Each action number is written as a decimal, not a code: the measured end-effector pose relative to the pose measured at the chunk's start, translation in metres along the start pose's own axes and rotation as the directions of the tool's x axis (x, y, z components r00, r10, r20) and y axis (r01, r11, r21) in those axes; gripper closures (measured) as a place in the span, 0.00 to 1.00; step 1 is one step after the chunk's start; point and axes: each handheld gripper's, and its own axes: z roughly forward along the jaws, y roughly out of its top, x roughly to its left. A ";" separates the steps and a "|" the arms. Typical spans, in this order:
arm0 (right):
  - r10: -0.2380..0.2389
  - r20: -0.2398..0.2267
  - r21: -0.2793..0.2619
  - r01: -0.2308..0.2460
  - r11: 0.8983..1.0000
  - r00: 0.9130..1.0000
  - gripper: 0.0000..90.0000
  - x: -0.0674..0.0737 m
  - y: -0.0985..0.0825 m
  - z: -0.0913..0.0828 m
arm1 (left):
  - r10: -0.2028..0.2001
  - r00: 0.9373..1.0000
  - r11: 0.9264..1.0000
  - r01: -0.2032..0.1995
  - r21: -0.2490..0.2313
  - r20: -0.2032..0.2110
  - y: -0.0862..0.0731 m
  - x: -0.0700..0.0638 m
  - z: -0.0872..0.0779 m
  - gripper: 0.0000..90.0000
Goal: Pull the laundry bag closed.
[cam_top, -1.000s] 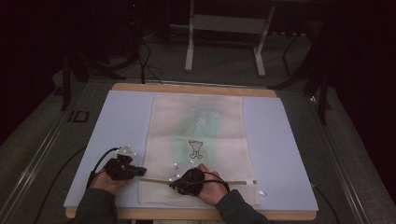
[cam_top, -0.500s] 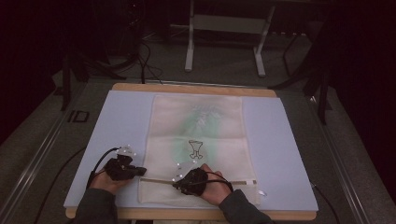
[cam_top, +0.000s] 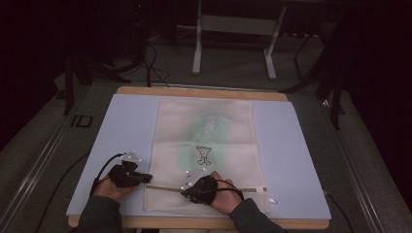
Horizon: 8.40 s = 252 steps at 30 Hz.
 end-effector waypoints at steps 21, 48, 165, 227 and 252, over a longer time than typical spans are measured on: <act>0.002 0.015 0.006 -0.002 1.000 1.000 0.91 0.000 -0.004 -0.003 | 0.001 1.000 1.000 -0.001 0.002 -0.002 0.000 -0.001 0.000 1.00; 0.010 0.024 0.026 -0.010 1.000 1.000 0.91 -0.003 -0.014 -0.011 | 0.000 1.000 1.000 0.000 0.004 -0.001 0.000 0.000 0.000 1.00; 0.123 0.093 0.040 -0.127 0.991 0.988 0.91 -0.014 -0.078 -0.055 | 0.002 1.000 1.000 -0.002 0.004 -0.004 0.000 -0.001 0.000 1.00; 0.178 0.130 0.042 -0.185 0.982 0.975 0.91 -0.022 -0.113 -0.084 | 0.008 1.000 1.000 -0.008 0.008 -0.010 0.001 -0.001 0.000 1.00; 0.215 0.140 0.031 -0.221 0.975 0.967 0.91 -0.024 -0.125 -0.093 | 0.006 1.000 1.000 -0.006 0.006 -0.011 0.001 -0.002 0.000 1.00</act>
